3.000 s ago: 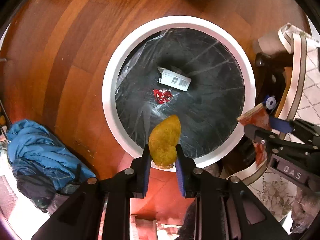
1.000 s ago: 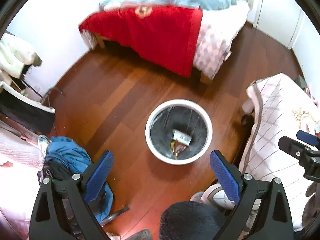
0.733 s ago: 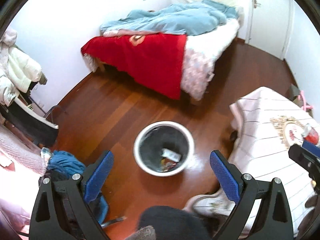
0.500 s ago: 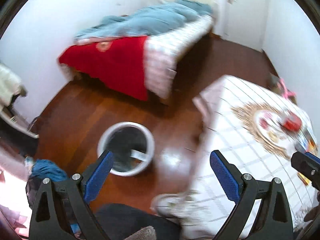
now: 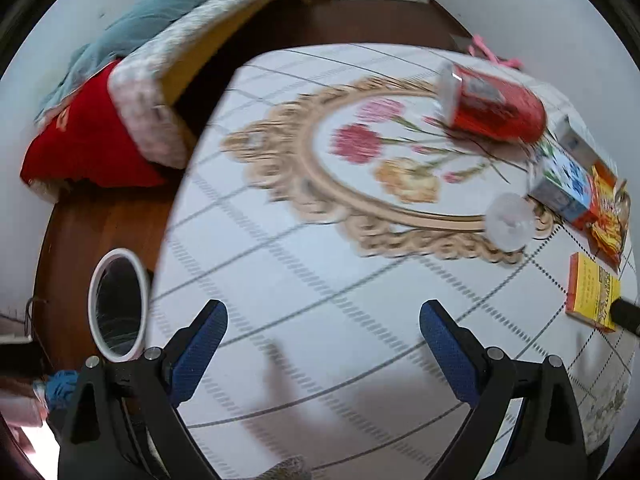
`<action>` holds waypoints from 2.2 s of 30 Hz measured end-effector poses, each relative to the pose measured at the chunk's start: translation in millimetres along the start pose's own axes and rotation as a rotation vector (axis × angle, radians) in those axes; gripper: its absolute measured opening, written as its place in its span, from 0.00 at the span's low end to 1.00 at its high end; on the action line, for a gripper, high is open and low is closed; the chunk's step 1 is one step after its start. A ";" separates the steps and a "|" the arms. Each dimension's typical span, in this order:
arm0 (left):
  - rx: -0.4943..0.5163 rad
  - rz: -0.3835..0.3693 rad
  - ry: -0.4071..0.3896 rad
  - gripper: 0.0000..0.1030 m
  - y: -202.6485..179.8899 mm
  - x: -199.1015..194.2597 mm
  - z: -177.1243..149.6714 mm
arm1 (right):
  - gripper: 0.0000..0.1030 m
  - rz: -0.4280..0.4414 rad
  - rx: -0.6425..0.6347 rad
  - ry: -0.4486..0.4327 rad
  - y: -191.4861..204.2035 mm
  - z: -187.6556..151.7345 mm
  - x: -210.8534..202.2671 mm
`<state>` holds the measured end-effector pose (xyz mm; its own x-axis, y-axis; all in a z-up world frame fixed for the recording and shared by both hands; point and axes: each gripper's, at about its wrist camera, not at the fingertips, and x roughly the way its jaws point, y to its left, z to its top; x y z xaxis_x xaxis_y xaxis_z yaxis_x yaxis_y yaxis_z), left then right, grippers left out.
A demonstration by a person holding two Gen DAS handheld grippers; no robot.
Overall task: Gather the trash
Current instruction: 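Move both open tools back from the bin to the table, then grasp the clear plastic lid with the left tool while the right tool grasps the yellow box, then lift both held items and carry them over the white bin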
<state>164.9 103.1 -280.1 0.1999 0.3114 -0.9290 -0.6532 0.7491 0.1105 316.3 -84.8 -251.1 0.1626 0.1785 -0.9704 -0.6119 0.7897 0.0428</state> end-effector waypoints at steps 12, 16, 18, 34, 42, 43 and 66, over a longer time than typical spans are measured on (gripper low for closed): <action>0.073 0.014 0.020 0.96 -59.9 20.7 2.7 | 0.99 -0.106 -0.470 0.156 -2.4 14.9 69.9; 0.071 -0.010 0.017 0.96 -56.4 19.6 6.7 | 0.81 -0.019 -0.385 0.153 -10.8 13.1 70.9; 0.063 -0.042 0.018 0.96 -54.5 20.0 10.8 | 0.78 -0.021 -0.297 0.143 -22.0 10.2 66.6; 0.145 -0.182 0.019 0.39 -106.0 39.1 59.5 | 0.77 0.053 0.257 0.065 -106.1 -17.7 48.6; 0.166 -0.101 -0.051 0.36 -103.6 21.6 40.3 | 0.77 -0.079 0.100 0.050 -60.6 -32.9 46.7; 0.168 -0.093 -0.057 0.36 -99.3 19.1 36.0 | 0.74 -0.095 0.092 0.044 -58.1 -34.1 46.8; 0.053 -0.016 -0.171 0.36 12.7 -76.3 -26.6 | 0.64 0.039 0.041 -0.142 34.2 -71.0 -26.0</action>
<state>121.9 73.3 -217.2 0.3340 0.3903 -0.8580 -0.6104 0.7832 0.1187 236.2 -104.2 -241.3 0.2492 0.2886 -0.9244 -0.5886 0.8032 0.0921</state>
